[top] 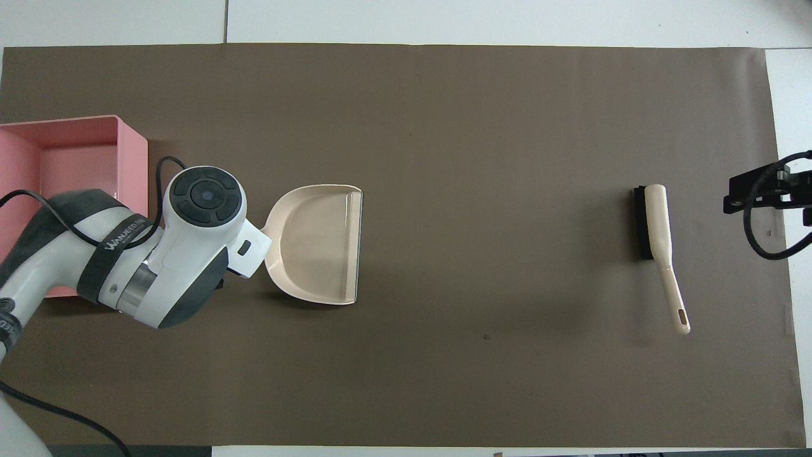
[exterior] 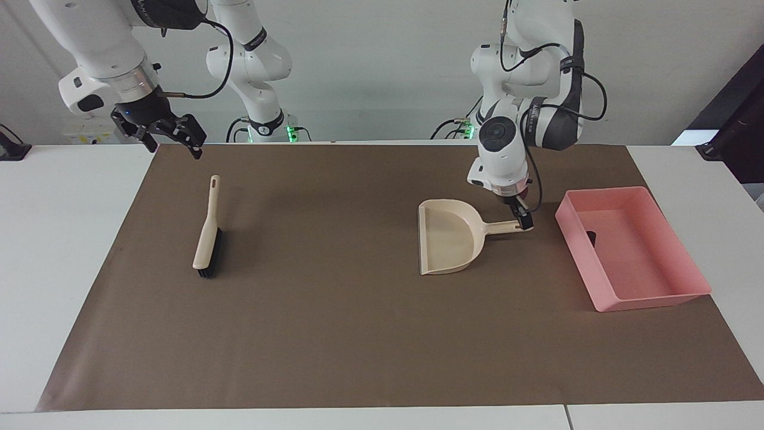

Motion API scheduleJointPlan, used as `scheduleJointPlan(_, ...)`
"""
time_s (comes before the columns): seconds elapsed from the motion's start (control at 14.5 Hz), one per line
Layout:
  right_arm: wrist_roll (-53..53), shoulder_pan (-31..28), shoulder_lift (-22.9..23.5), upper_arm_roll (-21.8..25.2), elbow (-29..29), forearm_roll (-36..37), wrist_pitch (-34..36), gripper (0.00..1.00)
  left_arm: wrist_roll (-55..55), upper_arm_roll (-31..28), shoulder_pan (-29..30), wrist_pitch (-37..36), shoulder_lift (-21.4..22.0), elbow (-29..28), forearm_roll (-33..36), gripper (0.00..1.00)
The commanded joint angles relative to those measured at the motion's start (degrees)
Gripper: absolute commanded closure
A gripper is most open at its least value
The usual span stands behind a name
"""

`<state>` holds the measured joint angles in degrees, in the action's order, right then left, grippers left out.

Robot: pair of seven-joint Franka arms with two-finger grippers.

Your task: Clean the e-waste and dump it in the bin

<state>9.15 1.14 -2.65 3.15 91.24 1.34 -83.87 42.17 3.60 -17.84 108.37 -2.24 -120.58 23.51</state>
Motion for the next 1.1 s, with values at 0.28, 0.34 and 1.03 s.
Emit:
scheduleJointPlan(0.28,-0.97,0.09,0.19,-0.25,-0.71,1.21,0.11,0.0,-21.22,0.0,8.34,-1.4,1.8,4.65,-5.75,0.01)
scheduleJointPlan(0.34,-0.89,0.7,0.19,-0.25,-0.71,1.21,0.11,0.0,-24.12,0.0,9.92,-1.4,1.8,5.35,-7.41,0.01)
scheduleJointPlan(1.03,-0.53,0.97,0.1,-0.25,-0.62,1.12,-0.07,0.0,-40.85,-0.26,17.4,-13.49,1.01,23.69,-21.92,0.01)
